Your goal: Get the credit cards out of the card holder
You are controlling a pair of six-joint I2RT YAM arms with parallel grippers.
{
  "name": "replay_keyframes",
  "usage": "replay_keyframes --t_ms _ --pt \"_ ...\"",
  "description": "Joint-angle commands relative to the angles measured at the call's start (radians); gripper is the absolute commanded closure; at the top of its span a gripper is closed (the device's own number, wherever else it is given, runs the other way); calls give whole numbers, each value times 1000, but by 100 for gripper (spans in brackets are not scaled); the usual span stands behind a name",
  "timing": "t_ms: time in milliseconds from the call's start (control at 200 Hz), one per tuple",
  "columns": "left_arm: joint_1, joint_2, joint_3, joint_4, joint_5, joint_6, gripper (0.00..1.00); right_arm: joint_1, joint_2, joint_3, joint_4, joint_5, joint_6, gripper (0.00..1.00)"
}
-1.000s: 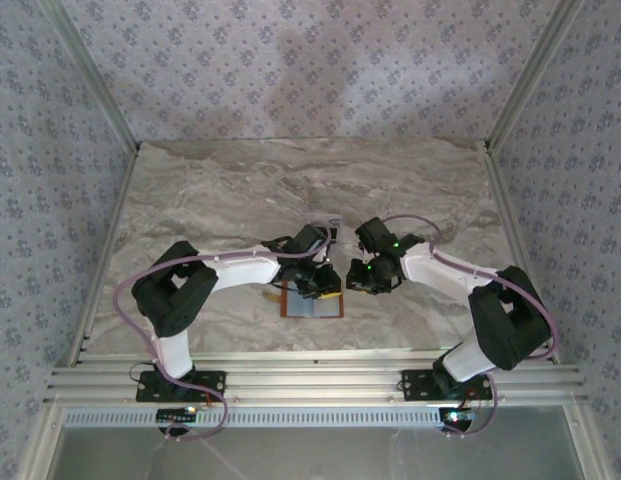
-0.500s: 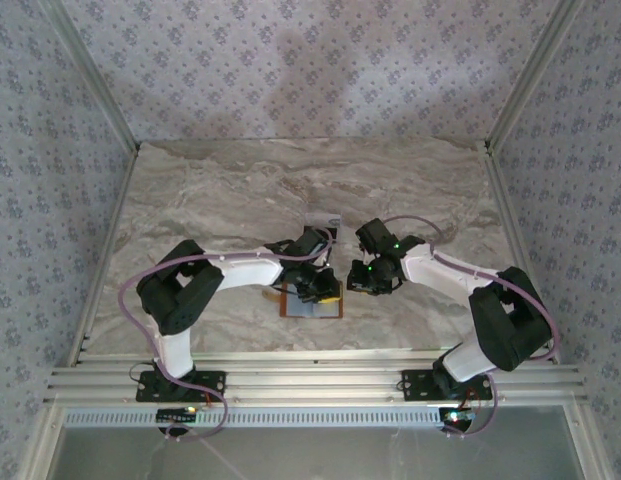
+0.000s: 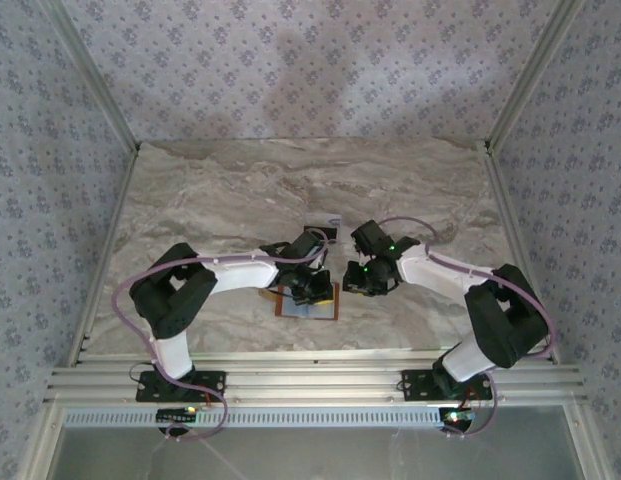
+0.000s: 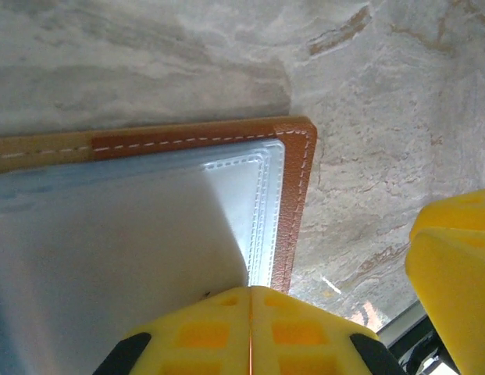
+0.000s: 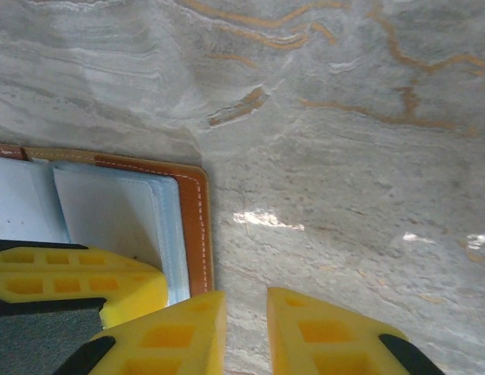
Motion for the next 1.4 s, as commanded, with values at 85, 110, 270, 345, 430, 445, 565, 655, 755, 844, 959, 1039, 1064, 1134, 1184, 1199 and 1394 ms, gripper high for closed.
replay_keyframes --t_ms 85,110,270,345,430,445,565,655,755,844,959,1039,1064,1134,1184,1199,1394 --pt "-6 -35 -26 -25 -28 10 97 18 48 7 62 -42 43 87" --pt "-6 -35 -28 -21 -26 10 98 17 53 8 69 -47 45 88" --pt "-6 -32 -33 -17 -26 10 99 26 84 22 94 -61 50 93" --pt "-6 -32 -38 -11 -24 8 99 27 101 26 104 -68 52 94" --pt "-6 -29 -38 -8 -23 7 99 29 119 33 116 -75 52 95" --pt "-6 -29 -38 -9 -23 7 100 28 123 34 117 -76 53 95" --pt "-6 -29 -39 -4 -22 6 100 31 147 42 136 -90 55 97" --pt "-6 -28 -39 -4 -20 7 100 33 160 47 142 -95 58 97" --pt "-6 -30 -42 -1 -19 6 100 33 174 47 151 -97 59 98" --pt "-6 -30 -43 2 -18 6 100 34 183 42 161 -104 62 98" --pt "-6 -29 -48 3 -18 6 100 33 185 34 172 -110 68 99" --pt "-6 -29 -52 5 -18 6 100 34 168 25 182 -112 76 100" --pt "-6 -29 -52 5 -18 7 100 33 162 24 181 -112 80 100" --pt "-6 -29 -54 6 -18 8 100 34 143 19 182 -115 87 100" --pt "-6 -30 -56 5 -20 11 100 36 128 12 184 -115 97 100" --pt "-6 -30 -57 6 -20 12 100 38 123 10 186 -115 100 100" --pt "-6 -38 -64 11 -23 17 100 46 104 1 193 -125 115 100"
